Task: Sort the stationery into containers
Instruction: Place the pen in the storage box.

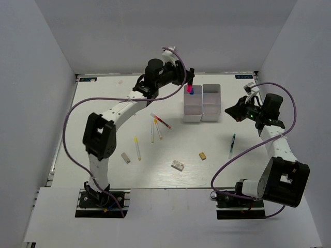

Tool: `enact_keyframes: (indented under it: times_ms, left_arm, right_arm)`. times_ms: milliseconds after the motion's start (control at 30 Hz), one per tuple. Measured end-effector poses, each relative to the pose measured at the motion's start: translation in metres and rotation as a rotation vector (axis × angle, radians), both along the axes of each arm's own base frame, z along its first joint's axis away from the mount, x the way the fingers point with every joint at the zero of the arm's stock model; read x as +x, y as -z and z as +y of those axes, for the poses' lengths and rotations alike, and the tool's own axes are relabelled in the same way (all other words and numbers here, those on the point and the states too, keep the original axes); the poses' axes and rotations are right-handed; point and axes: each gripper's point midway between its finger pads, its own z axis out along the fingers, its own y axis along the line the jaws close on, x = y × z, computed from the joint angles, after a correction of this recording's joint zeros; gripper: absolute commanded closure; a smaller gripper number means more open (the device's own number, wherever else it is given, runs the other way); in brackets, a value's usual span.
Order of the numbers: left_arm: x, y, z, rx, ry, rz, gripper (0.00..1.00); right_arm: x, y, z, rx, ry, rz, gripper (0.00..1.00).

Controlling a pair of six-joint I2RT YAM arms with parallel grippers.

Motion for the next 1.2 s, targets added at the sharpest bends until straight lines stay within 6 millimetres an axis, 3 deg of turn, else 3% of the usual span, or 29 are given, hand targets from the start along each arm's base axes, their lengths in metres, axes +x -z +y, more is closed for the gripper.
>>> enact_keyframes:
  times_ms: [133,333,500,667,900,1200]
  left_arm:
    - [0.029,0.018,-0.032,-0.073,0.033,-0.023,1.00]
    - [0.045,0.047,-0.067,-0.165,0.092,-0.069,0.99]
    - [0.047,0.031,-0.093,-0.254,0.143,-0.138,0.95]
    - [0.040,0.013,-0.102,-0.296,0.159,-0.186,0.87]
    - [0.044,0.016,-0.111,-0.261,0.092,-0.262,0.83]
    - [0.059,0.065,-0.131,-0.199,0.004,-0.247,0.80]
  right_arm:
    - [-0.011,0.008,-0.005,-0.009,0.022,0.020,1.00]
    - [-0.018,0.020,-0.011,-0.003,0.045,0.049,1.00]
    - [-0.022,0.028,-0.015,0.003,0.060,0.071,1.00]
    - [-0.023,0.032,-0.019,0.012,0.071,0.079,1.00]
    - [-0.026,0.033,-0.018,0.036,0.067,0.090,1.00]
    - [-0.030,0.035,-0.018,0.050,0.064,0.098,1.00]
